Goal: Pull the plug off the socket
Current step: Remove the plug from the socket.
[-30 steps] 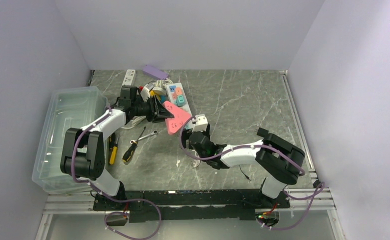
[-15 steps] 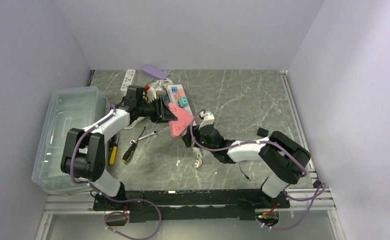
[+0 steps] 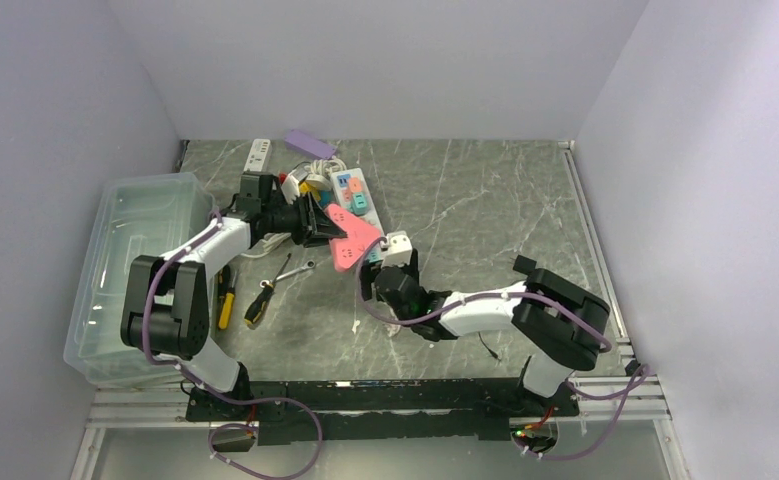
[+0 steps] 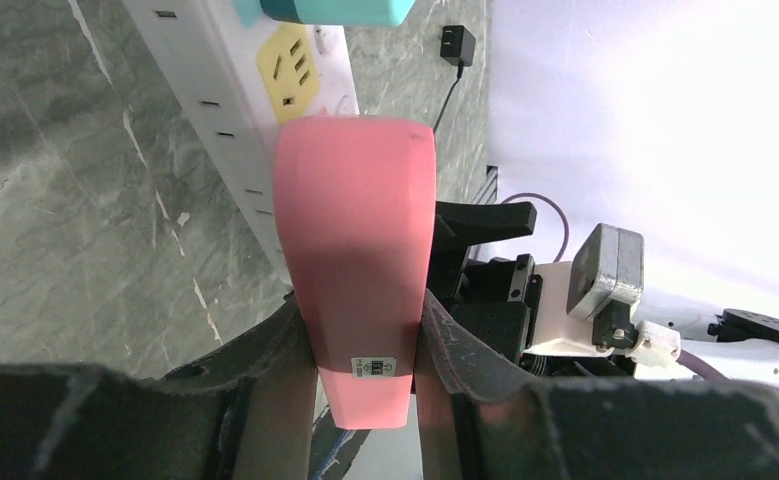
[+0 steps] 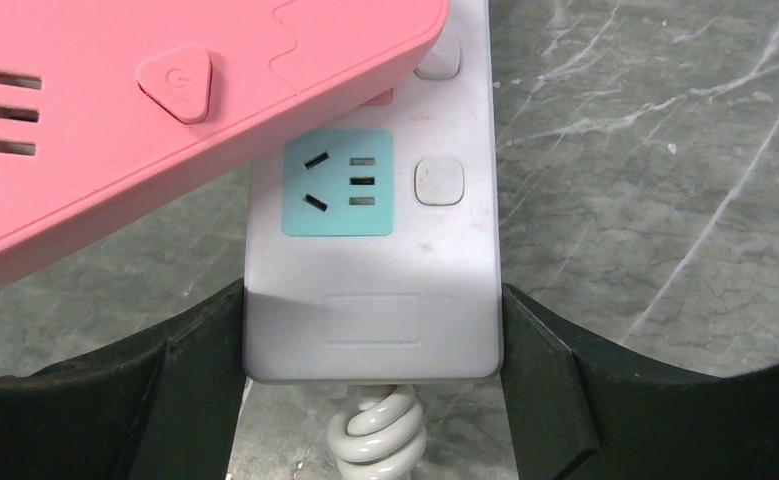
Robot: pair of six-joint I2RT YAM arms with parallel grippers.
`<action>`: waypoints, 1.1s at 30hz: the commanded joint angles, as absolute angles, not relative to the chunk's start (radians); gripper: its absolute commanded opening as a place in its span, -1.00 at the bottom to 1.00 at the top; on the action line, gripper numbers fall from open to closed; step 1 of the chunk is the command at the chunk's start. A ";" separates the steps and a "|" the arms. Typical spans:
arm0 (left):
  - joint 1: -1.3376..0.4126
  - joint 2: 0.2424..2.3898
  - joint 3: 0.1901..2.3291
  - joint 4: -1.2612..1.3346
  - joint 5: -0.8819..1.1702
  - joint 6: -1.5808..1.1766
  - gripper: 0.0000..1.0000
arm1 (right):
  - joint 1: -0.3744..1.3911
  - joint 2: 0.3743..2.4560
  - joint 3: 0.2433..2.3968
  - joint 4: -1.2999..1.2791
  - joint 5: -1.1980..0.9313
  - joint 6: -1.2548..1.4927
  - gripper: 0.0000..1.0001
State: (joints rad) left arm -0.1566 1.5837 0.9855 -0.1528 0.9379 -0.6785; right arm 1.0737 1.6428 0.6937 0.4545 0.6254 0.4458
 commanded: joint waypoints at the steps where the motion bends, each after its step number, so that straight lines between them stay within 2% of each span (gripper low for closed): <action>1: -0.137 1.569 1.007 -0.019 0.983 -0.687 -1.00 | 1.095 1.648 0.717 0.413 0.691 0.372 -1.00; 4: -0.138 1.557 1.002 -0.020 0.973 -0.673 -1.00 | 1.031 1.622 0.690 0.422 0.583 0.431 -1.00; 8: -0.157 1.539 1.014 -0.072 0.942 -0.617 -1.00 | 0.888 1.575 0.619 0.491 0.321 0.522 -1.00; 11: -0.179 1.544 1.033 -0.128 0.926 -0.576 -1.00 | 0.835 1.561 0.596 0.506 0.255 0.537 -1.00; 18: -0.187 1.569 1.030 -0.083 0.972 -0.615 -1.00 | 0.855 1.545 0.609 0.474 0.338 0.481 -1.00; 25: -0.135 1.579 1.017 -0.027 1.009 -0.681 -1.00 | 1.068 1.619 0.719 0.395 0.692 0.306 -1.00; 33: -0.103 1.590 0.991 0.049 1.046 -0.748 -1.00 | 1.114 1.654 0.745 0.392 0.802 0.246 -1.00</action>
State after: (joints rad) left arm -0.1287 1.6035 0.9775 -0.1165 1.0019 -0.7067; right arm 1.0931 1.6493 0.7238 0.4343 0.6930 0.3519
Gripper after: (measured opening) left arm 0.385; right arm 0.807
